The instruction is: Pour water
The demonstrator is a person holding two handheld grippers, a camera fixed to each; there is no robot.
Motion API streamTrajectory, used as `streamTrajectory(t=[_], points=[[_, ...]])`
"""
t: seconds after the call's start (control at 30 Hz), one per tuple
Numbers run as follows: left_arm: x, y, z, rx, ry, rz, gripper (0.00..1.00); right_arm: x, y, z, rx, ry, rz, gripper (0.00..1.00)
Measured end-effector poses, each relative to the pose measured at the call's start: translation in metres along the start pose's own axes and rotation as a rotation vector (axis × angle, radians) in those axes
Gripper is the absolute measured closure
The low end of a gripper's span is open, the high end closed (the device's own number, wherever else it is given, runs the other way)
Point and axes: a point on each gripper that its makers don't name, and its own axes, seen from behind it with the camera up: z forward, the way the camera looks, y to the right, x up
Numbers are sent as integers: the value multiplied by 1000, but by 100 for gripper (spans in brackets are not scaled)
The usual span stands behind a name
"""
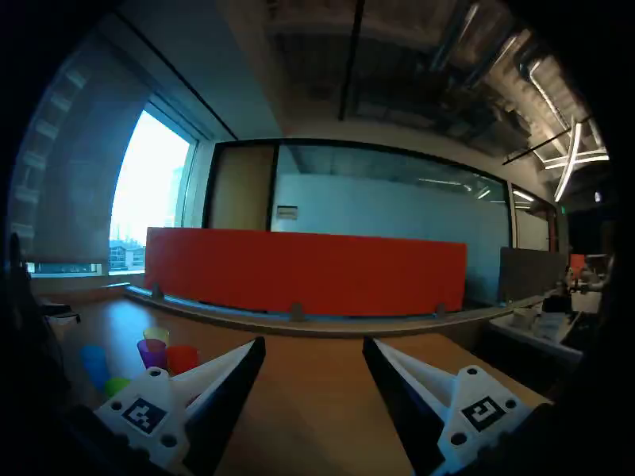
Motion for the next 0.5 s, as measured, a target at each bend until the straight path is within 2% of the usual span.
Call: streamTrajectory(t=[0.27,0.5], points=[[0,0,0,0,1,-1,14,-3,11,-2,-2,-4,45,5],[0,-1,0,4,1,-1,14,1,19,-3,-17,6,41,5]])
